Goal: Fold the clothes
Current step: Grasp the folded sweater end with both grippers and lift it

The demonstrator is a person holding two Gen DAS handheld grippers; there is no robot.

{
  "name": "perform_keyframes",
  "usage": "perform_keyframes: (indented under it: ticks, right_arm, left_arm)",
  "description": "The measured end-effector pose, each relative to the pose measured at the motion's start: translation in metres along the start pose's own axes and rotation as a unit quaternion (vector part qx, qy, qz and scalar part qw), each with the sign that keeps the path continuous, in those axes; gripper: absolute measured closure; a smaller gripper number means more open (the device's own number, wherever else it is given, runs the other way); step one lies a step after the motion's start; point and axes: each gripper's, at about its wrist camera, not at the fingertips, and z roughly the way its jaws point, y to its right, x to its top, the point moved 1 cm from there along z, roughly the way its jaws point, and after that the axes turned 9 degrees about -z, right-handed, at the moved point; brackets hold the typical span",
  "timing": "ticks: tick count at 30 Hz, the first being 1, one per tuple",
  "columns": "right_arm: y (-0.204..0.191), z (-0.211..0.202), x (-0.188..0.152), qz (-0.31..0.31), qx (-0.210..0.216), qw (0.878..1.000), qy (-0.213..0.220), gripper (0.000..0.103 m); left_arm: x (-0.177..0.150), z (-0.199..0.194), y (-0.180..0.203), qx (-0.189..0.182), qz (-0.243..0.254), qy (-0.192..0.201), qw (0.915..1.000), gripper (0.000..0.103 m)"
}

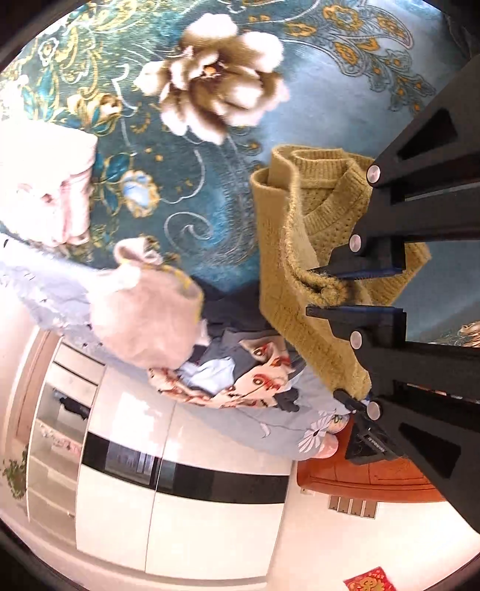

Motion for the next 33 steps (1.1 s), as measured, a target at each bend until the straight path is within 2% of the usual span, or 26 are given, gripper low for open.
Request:
perform_keyframes:
  ticks: [1,2,5,7,8,9,12,14,15,16,17,18,19,22,24,29,32,33]
  right_arm:
    - [0.003,0.003,-0.004,0.003,0.001,1.0,0.001,0.091]
    - [0.015,0.01,-0.019,0.016,-0.007,1.0,-0.02,0.091]
    - [0.057,0.054,-0.078,0.064,-0.058,0.988,-0.131,0.091]
    - [0.076,0.073,-0.105,0.097,-0.065,0.98,-0.161,0.091]
    - [0.078,0.076,-0.107,0.105,-0.063,0.979,-0.164,0.091]
    - [0.08,0.077,-0.107,0.112,-0.061,0.978,-0.165,0.091]
    - [0.071,0.077,-0.1,0.079,-0.081,0.981,-0.158,0.089]
    - [0.072,0.077,-0.101,0.069,-0.097,0.981,-0.151,0.084]
    - [0.073,0.074,-0.1,0.071,-0.098,0.982,-0.143,0.074]
    - [0.075,0.072,-0.1,0.073,-0.099,0.983,-0.135,0.068]
    - [0.077,0.068,-0.098,0.08,-0.095,0.985,-0.12,0.049]
    - [0.08,0.063,-0.096,0.087,-0.09,0.987,-0.104,0.035]
    - [0.082,0.06,-0.093,0.092,-0.087,0.988,-0.088,0.031]
    - [0.088,0.061,-0.085,0.093,-0.095,0.989,-0.068,0.031]
    - [0.093,0.068,-0.082,0.099,-0.095,0.988,-0.069,0.031]
    - [0.098,0.084,-0.075,0.1,-0.082,0.989,-0.07,0.031]
    - [0.097,0.093,-0.069,0.094,-0.076,0.99,-0.066,0.027]
    - [0.095,0.096,-0.068,0.091,-0.078,0.99,-0.069,0.024]
  left_arm:
    - [-0.002,0.01,-0.02,0.037,-0.013,-0.013,0.9991,0.081]
    - [-0.005,0.02,-0.038,0.071,-0.025,-0.025,0.9968,0.081]
    - [-0.011,0.028,-0.074,0.106,-0.049,-0.032,0.9926,0.081]
    - [-0.01,0.023,-0.076,0.108,-0.042,-0.027,0.9929,0.081]
    - [-0.009,0.022,-0.075,0.114,-0.033,-0.027,0.9926,0.081]
    - [-0.008,0.021,-0.073,0.121,-0.024,-0.028,0.992,0.079]
    - [-0.006,0.021,-0.056,0.137,0.03,-0.039,0.9893,0.075]
    - [-0.003,0.017,-0.042,0.141,0.073,-0.037,0.9867,0.059]
    - [0.0,0.017,-0.038,0.139,0.087,-0.038,0.9856,0.043]
    - [0.004,0.017,-0.035,0.138,0.102,-0.039,0.9844,0.032]
    - [0.008,0.018,-0.031,0.137,0.116,-0.04,0.9829,0.031]
    - [0.012,0.019,-0.027,0.136,0.128,-0.042,0.9815,0.028]
    - [0.018,0.027,-0.029,0.139,0.123,-0.049,0.9814,0.025]
    - [0.034,0.052,-0.036,0.151,0.101,-0.072,0.9807,0.025]
    - [0.039,0.067,-0.042,0.156,0.09,-0.081,0.9802,0.025]
    - [0.036,0.078,-0.039,0.148,0.108,-0.081,0.9798,0.023]
    - [0.032,0.077,-0.037,0.142,0.108,-0.082,0.9805,0.026]
    - [0.03,0.077,-0.036,0.144,0.112,-0.082,0.9799,0.035]
